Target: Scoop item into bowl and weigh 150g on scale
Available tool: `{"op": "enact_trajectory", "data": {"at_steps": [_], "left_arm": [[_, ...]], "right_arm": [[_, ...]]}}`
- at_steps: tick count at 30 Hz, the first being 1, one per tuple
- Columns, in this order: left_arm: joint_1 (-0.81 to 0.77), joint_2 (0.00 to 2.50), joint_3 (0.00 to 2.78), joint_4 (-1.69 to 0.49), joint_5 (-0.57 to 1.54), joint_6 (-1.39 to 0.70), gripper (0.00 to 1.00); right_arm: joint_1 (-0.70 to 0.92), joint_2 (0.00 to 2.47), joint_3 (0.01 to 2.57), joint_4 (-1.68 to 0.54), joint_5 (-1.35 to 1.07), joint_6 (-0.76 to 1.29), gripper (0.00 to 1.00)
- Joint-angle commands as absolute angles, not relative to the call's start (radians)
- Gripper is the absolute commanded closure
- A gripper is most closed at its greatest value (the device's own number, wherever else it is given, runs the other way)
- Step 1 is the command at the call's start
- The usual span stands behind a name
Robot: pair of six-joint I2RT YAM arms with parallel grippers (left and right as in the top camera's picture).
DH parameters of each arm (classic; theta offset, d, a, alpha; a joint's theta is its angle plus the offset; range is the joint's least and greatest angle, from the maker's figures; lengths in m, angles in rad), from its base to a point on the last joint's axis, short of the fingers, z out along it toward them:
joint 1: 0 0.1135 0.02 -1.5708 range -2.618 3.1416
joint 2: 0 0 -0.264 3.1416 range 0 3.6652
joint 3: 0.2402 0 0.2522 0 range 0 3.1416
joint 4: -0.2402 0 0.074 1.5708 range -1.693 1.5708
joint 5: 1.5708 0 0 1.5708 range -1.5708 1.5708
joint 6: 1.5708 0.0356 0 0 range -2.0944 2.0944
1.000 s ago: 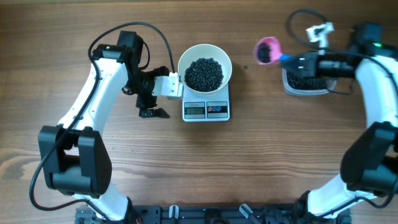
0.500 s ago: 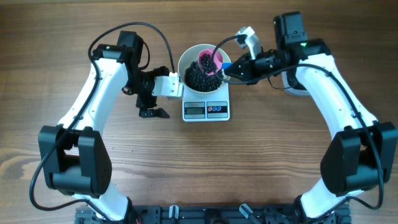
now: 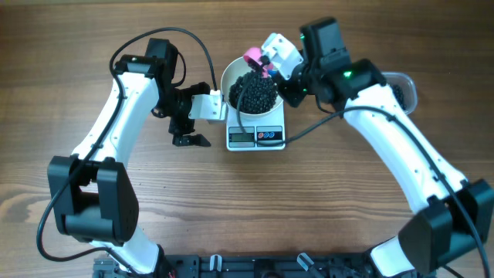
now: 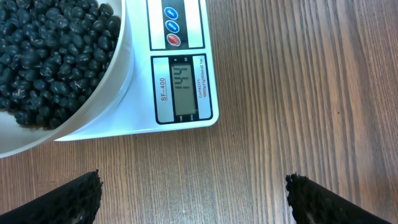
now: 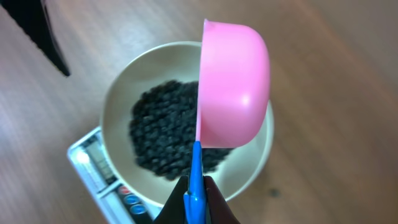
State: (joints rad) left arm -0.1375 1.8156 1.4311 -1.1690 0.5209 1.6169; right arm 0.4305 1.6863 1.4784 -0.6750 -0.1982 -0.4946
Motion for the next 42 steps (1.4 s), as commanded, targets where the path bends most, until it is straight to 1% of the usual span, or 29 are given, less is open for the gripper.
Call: {"op": "enact_trajectory", "data": {"at_steps": [1,5,15,21,34,39,42], "left_arm": [[-0.140,1.816,1.424,-1.169,0.522,1.615,0.00],[-0.140,1.816,1.424,-1.169,0.522,1.615,0.00],[-0.140,1.816,1.424,-1.169,0.522,1.615,0.00],[-0.140,1.816,1.424,-1.169,0.522,1.615,0.00],[-0.140,1.816,1.424,-1.169,0.522,1.615,0.00],[-0.141,1.816,1.424,-1.169,0.522,1.615,0.00],[-0.141,1.816,1.424,-1.169,0.522,1.615,0.00]], "right_arm": [[0.480,1.639,1.509,-0.661,0.047,-0.585,0.96],[0.515,1.636,1.509,-0.662,0.139,-0.603,0.96],[0.524,1.636,1.509,-0.640,0.128,-0.595,0.96],[0.522,1.636,1.509,-0.644,0.058,-0.493,0.96],[0.522,1.636,1.506,-0.645,0.048,-0.493,0.96],[0.495,1.636,1.506,-0.636,0.042,-0.384,0.96],[0.443,1.636,1.506,-0.638,-0.021,-0.347,0.96]]}}
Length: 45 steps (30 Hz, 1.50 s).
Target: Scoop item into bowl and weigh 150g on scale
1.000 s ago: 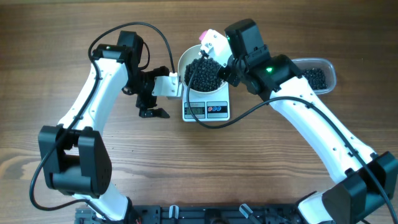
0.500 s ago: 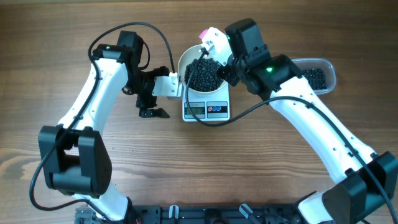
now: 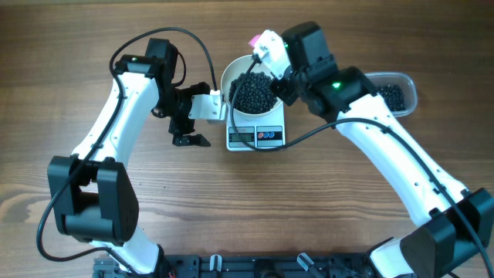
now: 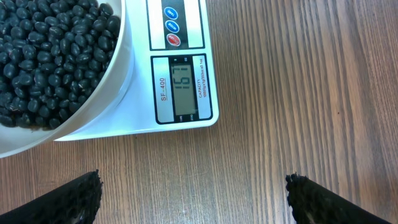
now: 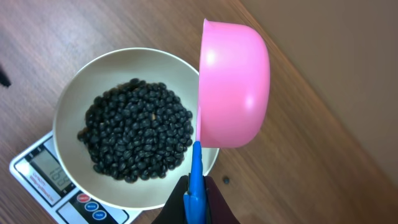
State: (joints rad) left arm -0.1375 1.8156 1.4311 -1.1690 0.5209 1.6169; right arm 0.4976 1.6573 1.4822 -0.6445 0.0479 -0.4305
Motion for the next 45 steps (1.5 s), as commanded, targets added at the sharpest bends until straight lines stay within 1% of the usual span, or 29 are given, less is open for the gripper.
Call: {"op": "enact_trajectory", "data": {"at_steps": [1,6,8,9,11,19,21,27,45], "left_arm": [[-0.141,1.816,1.424,-1.169,0.522,1.615,0.00],[-0.141,1.816,1.424,-1.169,0.522,1.615,0.00],[-0.140,1.816,1.424,-1.169,0.522,1.615,0.00],[-0.141,1.816,1.424,-1.169,0.522,1.615,0.00],[-0.140,1.816,1.424,-1.169,0.522,1.615,0.00],[-0.141,1.816,1.424,-1.169,0.522,1.615,0.00],[-0.141,1.816,1.424,-1.169,0.522,1.615,0.00],[-0.140,1.816,1.424,-1.169,0.522,1.615,0.00],[-0.141,1.816,1.424,-1.169,0.522,1.615,0.00]], "right_arm": [[0.422,1.636,1.506,-0.639,-0.050,-0.332,0.96],[0.312,1.636,1.506,-0.648,-0.214,-0.284,0.96],[0.273,1.636,1.506,-0.653,-0.305,-0.284,0.96],[0.242,1.636,1.506,-0.660,-0.386,-0.284,0.96],[0.226,1.636,1.506,-0.665,-0.424,-0.284,0.96],[0.222,1.636,1.505,-0.661,-0.419,-0.289,0.96],[0.222,1.636,1.505,-0.627,-0.385,-0.289,0.96],[0.222,1.636,1.505,-0.511,-0.383,-0.289,0.96],[0.222,1.700,1.497,-0.514,-0.381,-0.288,0.96]]}}
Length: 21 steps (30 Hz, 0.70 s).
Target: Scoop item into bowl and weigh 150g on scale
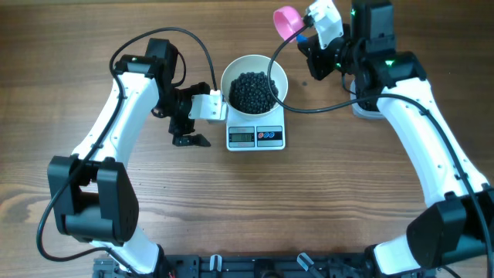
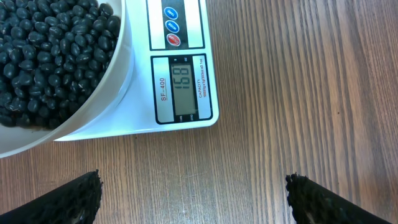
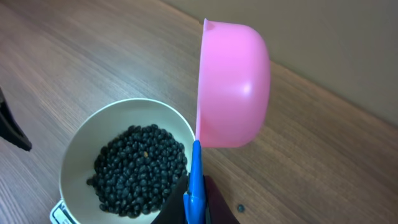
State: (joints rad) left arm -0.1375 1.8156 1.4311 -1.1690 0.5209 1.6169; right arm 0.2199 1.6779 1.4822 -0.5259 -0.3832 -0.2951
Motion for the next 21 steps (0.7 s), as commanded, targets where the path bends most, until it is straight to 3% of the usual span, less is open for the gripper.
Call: {"op": "enact_trajectory", "data": {"at_steps": [1,8,21], "left_arm": [[-0.141,1.816,1.424,-1.169,0.522,1.615,0.00],[-0.141,1.816,1.424,-1.169,0.522,1.615,0.00],[-0.140,1.816,1.424,-1.169,0.522,1.615,0.00]], "right_arm": [[0.222,1.700,1.497,-0.510,-0.381,-0.288,0.96],[0.221,1.700,1.498,-0.539,-0.382,-0.280,0.96],[0.221,1.685,1.498,-0.435,-0.400,0.006,0.96]]}}
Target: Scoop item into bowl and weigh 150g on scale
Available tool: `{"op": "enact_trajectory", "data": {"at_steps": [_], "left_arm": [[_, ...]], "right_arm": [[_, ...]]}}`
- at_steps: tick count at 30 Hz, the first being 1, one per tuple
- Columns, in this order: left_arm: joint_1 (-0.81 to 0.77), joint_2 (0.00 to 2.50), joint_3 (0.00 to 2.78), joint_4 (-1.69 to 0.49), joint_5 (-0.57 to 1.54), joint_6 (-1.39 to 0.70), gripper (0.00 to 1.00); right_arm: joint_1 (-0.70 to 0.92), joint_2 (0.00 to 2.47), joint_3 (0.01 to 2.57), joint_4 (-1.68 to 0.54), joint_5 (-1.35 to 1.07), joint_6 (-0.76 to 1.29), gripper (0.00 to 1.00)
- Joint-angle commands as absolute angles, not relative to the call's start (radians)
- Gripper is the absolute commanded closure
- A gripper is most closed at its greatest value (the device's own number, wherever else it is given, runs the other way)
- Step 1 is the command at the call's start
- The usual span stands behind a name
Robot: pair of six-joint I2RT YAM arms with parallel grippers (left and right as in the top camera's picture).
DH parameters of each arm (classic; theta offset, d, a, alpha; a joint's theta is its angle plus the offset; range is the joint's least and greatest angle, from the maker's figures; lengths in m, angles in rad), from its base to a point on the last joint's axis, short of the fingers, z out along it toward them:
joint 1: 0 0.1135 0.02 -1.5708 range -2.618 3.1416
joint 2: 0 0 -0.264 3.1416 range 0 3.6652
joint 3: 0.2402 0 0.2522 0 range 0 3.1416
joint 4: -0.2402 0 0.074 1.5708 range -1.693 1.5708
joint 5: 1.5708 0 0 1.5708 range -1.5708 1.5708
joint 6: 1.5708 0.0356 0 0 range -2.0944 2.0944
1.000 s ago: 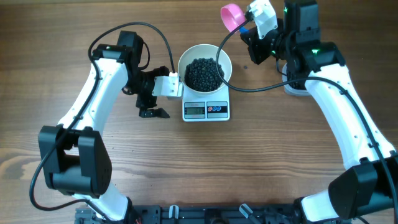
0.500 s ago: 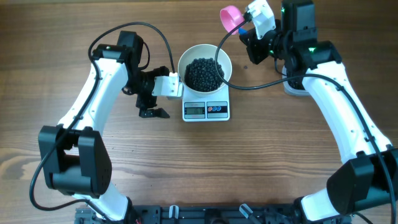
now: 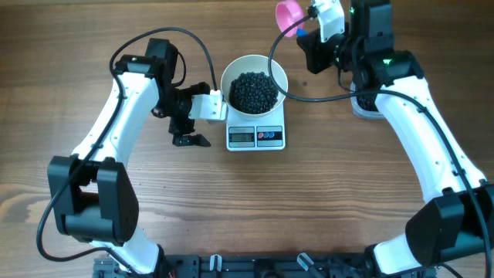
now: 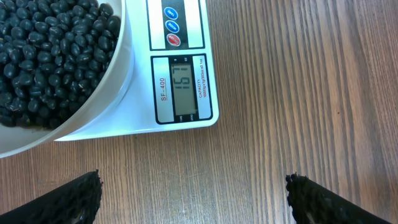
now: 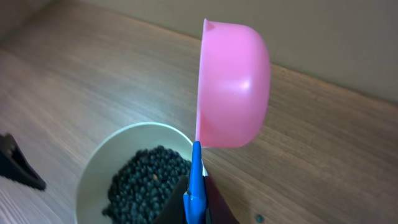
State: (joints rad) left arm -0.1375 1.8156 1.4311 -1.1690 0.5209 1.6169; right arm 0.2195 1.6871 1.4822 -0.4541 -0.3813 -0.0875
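Note:
A white bowl (image 3: 255,77) heaped with black beans (image 4: 43,56) sits on the white digital scale (image 3: 256,137), whose display (image 4: 185,88) reads 157. My right gripper (image 5: 196,202) is shut on the blue handle of a pink scoop (image 5: 233,84), held up beyond the bowl's far right rim; the scoop (image 3: 290,13) is turned on its side. My left gripper (image 4: 193,199) stands open over bare wood just left of the scale, its dark fingertips (image 4: 68,196) wide apart with nothing between them.
A container edge (image 3: 363,108) shows under the right arm at the table's right side, mostly hidden by the arm. One stray bean (image 5: 259,218) lies on the wood near the bowl. Cables run from both arms over the table's far part.
The right gripper with the pink scoop has shifted slightly farther from the bowl toward the table's back edge. The scale's reading went from 158 to 157. The left arm has not moved.
The scoop was tipped over the bowl with the display mid-change. Then it hung at the bowl's far rim and the scale read 157. Later it was lifted away behind the bowl at 158, and now sits a little farther back at 157.

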Motion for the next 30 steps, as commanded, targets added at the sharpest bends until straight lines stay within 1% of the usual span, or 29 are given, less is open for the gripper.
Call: {"op": "enact_trajectory", "data": {"at_steps": [1,6,16,26,30], "left_arm": [[-0.141,1.816,1.424,-1.169,0.522,1.615,0.00],[-0.141,1.816,1.424,-1.169,0.522,1.615,0.00],[-0.141,1.816,1.424,-1.169,0.522,1.615,0.00],[-0.140,1.816,1.424,-1.169,0.522,1.615,0.00],[-0.141,1.816,1.424,-1.169,0.522,1.615,0.00]], "right_arm": [[0.221,1.685,1.498,-0.424,-0.413,0.012,0.96],[0.221,1.685,1.498,-0.377,-0.416,0.056,0.96],[0.226,1.686,1.498,-0.347,-0.471,0.049,0.96],[0.228,1.686,1.498,-0.368,-0.700,-0.150,0.96],[0.241,1.686,1.498,-0.465,-0.704,-0.256,0.96]]}}
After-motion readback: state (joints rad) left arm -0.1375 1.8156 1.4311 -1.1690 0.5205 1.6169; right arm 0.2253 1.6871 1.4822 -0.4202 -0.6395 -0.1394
